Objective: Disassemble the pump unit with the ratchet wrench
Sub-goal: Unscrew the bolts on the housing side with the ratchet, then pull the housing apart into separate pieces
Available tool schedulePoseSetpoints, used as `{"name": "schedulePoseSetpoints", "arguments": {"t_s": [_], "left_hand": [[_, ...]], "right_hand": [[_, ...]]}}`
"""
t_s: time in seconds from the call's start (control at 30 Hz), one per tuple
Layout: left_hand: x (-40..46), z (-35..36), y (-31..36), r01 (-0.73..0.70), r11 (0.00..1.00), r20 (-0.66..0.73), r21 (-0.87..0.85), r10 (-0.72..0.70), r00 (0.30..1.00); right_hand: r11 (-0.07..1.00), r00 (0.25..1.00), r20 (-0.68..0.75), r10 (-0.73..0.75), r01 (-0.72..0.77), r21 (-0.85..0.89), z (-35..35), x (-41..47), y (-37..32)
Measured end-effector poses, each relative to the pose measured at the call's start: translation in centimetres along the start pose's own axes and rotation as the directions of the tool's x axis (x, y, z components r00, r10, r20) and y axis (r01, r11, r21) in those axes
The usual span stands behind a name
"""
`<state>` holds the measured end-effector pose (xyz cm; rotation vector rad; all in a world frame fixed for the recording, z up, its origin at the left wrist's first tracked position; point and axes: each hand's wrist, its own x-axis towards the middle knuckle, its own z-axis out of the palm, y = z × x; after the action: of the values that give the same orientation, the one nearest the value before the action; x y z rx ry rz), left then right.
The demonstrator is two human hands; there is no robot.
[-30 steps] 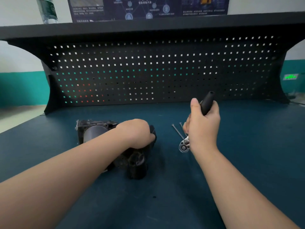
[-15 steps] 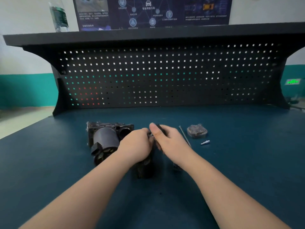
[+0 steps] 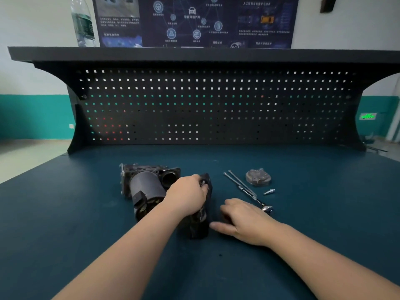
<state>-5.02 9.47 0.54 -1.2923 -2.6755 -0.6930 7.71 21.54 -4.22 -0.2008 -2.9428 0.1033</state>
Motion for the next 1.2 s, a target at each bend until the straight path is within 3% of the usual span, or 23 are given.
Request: {"name": "schedulePoseSetpoints", "arguments": {"t_s": [0.03, 0.1, 0.17, 0.23, 0.3, 0.43, 0.6, 0.7, 0.77, 0.83, 0.93, 1.07, 1.2], "left_hand": [[-0.1, 0.2, 0.1, 0.022, 1.000, 0.000, 0.005, -0.022, 1.000], [-0.3, 0.5, 0.3, 0.059, 0.998, -0.016, 0.038, -0.058, 0.998], [-0.5, 0.5, 0.5, 0.066, 0.997, -0.028, 0.038, -0.065, 0.998], [-0.5, 0.2, 0.6, 0.032, 0.999, -0.018, 0.010, -0.032, 0.999], [-0.6, -0.4, 0.7, -0.011, 0.999, 0.022, -0.037, 0.012, 1.000], [-1.6, -0.9, 0.2, 0.021, 0.999, 0.164, -0.039, -0.014, 0.986], [-2.8, 0.1, 0.2, 0.079, 0.990, 0.022, -0.113, -0.077, 0.997], [-2.6, 0.9, 0.4, 0.120, 0.984, -0.013, -0.128, -0.123, 0.992], [-2.2, 1.1, 0.2, 0.178, 0.974, 0.062, -0.142, -0.170, 0.983], [-2.0, 0.9, 0.0, 0.184, 0.974, 0.144, -0.134, -0.165, 0.976], [-1.8, 1.0, -0.2, 0.114, 0.979, 0.180, -0.170, -0.083, 0.980], [-2.0, 1.8, -1.2, 0.108, 0.898, 0.079, -0.427, -0.082, 0.993], [-1.7, 2.1, -1.4, 0.035, 0.859, 0.001, -0.511, -0.040, 0.999]], "right_hand": [[0.998, 0.999, 0.006, 0.032, -0.032, 0.056, 0.1, 0.1, 0.2], [0.938, 0.981, -0.119, 0.154, -0.107, 0.328, 0.0, 0.9, 0.0], [0.768, 0.884, -0.239, 0.402, -0.183, 0.614, -1.0, 2.6, -0.8], [0.572, 0.811, -0.108, 0.576, -0.304, 0.762, -2.4, 4.6, -1.8], [0.526, 0.806, 0.056, 0.589, -0.435, 0.731, -3.2, 6.1, -2.9], [0.601, 0.824, 0.126, 0.553, -0.499, 0.625, -3.9, 7.4, -4.0], [0.749, 0.879, 0.100, 0.467, -0.453, 0.483, -5.3, 7.3, -5.3], [0.738, 0.882, 0.120, 0.455, -0.449, 0.503, -5.9, 6.2, -4.4], [0.647, 0.845, 0.063, 0.531, -0.453, 0.613, -6.4, 5.2, -1.7], [0.576, 0.739, -0.056, 0.672, -0.474, 0.666, -6.6, 4.5, 2.8], [0.536, 0.557, -0.139, 0.819, -0.654, 0.533, -5.8, 3.4, 10.2], [0.550, 0.562, 0.016, 0.827, -0.815, 0.182, -3.5, 3.1, 16.4], [0.553, 0.554, 0.104, 0.826, -0.832, 0.044, -2.2, 4.1, 18.2]]}}
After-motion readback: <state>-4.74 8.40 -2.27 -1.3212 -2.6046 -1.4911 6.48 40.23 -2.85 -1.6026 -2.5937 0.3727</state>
